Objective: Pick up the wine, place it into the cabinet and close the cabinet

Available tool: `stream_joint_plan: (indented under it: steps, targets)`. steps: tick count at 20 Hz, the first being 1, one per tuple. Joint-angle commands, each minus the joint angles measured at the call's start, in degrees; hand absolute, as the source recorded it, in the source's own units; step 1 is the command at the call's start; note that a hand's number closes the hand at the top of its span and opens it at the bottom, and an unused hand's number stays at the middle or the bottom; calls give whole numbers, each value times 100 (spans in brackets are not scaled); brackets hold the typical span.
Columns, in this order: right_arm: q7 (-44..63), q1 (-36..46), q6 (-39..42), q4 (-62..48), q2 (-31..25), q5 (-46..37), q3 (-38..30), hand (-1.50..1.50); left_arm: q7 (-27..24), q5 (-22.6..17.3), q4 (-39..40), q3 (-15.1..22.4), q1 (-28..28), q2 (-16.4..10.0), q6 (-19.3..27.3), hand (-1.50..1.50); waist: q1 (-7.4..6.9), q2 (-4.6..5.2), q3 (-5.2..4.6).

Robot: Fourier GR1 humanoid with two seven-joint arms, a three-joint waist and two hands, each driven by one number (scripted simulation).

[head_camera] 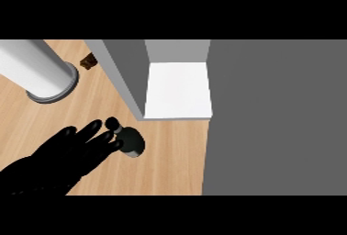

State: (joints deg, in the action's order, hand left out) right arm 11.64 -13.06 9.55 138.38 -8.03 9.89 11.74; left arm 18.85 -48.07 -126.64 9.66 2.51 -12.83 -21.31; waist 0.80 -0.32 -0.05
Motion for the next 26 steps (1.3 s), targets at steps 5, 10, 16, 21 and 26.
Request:
stream_joint_plan:
  steps: [5,10,16,21,26]
  targets:
    - [723,-728,-82,1336,-143,241,147,-150,743,-1140,-1382,-437,-554,-472,483,-150,-58,2,4]
    - [1008,-264,-372,1246,-4,36,319,-150,1123,-1753,-1622,-791,-344,-810,875,-150,-90,6,3]
    - [847,-571,-313,1338,-44,-239,592,-150,1222,-2131,-1677,-1310,-464,-942,1019,-150,-74,-1,5]
    - [1478,-443,-425,1918,-327,294,60,-150,1282,-2497,-1786,-1780,-358,-1174,1224,-150,-76,-28,6]
    - [1382,-477,-470,1882,-248,43,361,-150,1352,-2806,-1529,-2247,-375,-1296,1164,-150,-68,-12,4]
